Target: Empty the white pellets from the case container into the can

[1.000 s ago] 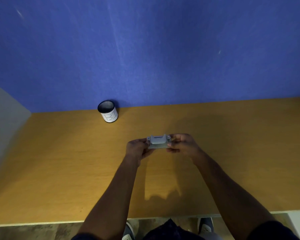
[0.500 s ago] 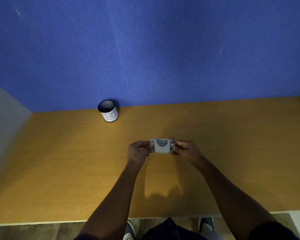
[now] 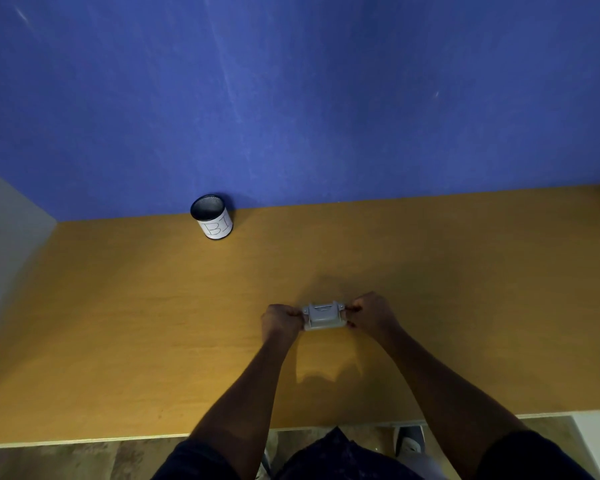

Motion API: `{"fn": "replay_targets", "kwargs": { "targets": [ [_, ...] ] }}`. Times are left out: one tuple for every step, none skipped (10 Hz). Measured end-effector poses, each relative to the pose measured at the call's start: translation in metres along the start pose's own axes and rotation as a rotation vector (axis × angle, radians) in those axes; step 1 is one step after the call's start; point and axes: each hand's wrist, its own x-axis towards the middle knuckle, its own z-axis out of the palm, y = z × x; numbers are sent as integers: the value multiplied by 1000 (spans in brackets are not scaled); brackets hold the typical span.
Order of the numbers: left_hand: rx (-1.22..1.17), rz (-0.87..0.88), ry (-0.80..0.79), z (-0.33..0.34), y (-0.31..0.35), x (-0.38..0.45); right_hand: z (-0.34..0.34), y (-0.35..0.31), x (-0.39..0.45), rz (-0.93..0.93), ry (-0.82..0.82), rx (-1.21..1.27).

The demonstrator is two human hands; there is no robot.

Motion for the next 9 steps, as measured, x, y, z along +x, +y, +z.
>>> {"fn": "replay_targets", "kwargs": {
  "targets": [
    [38,10,-16,5,-2,1,2,1,-2,-11,-3,-64],
    [54,19,-11,10,-4,1,4,2,-4,-36,-31,-137],
    [78,35,7,11,-6,-1,6,2,-7,-31,-24,-151],
    [76,33,22,12,-8,-2,7,2,-9,-44,3,-160],
    [154,70,27,13,-7,-6,10,-2,-12,-56,11,-251],
    [207,113,13,13,-8,-6,12,-4,-11,-29,30,-307],
    [287,169,-11,11,-6,-10,11,-8,-13,-17,17,-357],
    [428,285,61,8,-14,-15,9,-4,-20,-70,44,-445],
    [633,449,233,-1,-27,-18,3,9,-28,-173,241,-499]
  ]
}}
